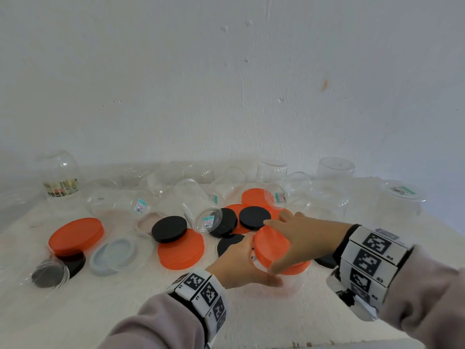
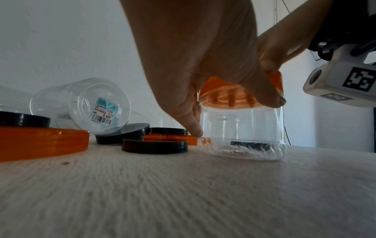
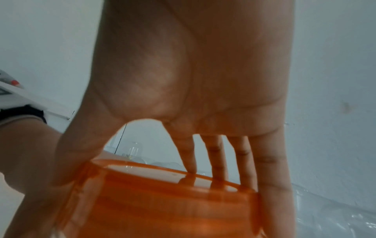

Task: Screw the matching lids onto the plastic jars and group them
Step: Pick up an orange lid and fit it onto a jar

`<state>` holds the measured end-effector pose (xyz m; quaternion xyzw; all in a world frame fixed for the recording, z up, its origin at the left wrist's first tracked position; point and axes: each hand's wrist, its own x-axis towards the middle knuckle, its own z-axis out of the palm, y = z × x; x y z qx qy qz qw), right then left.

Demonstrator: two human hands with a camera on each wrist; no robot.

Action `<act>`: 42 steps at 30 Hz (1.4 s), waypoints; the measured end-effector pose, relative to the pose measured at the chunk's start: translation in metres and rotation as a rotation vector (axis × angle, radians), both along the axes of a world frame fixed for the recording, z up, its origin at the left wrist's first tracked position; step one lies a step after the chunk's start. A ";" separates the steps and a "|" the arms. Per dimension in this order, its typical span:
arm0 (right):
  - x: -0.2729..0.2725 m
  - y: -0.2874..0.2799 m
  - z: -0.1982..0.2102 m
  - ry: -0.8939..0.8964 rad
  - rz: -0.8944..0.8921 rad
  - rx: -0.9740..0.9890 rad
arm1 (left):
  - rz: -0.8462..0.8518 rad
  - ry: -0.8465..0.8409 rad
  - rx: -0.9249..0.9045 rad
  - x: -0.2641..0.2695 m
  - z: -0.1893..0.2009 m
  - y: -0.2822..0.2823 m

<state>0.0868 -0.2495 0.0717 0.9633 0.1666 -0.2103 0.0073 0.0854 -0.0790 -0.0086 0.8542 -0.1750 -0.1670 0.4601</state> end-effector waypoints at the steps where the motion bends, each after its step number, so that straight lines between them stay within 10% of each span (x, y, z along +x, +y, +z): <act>1: 0.000 0.001 -0.001 -0.013 -0.005 -0.006 | -0.001 0.004 -0.004 0.000 0.001 0.000; 42: -0.005 -0.007 -0.015 -0.118 -0.012 0.088 | -0.064 -0.055 -0.031 0.004 0.001 0.003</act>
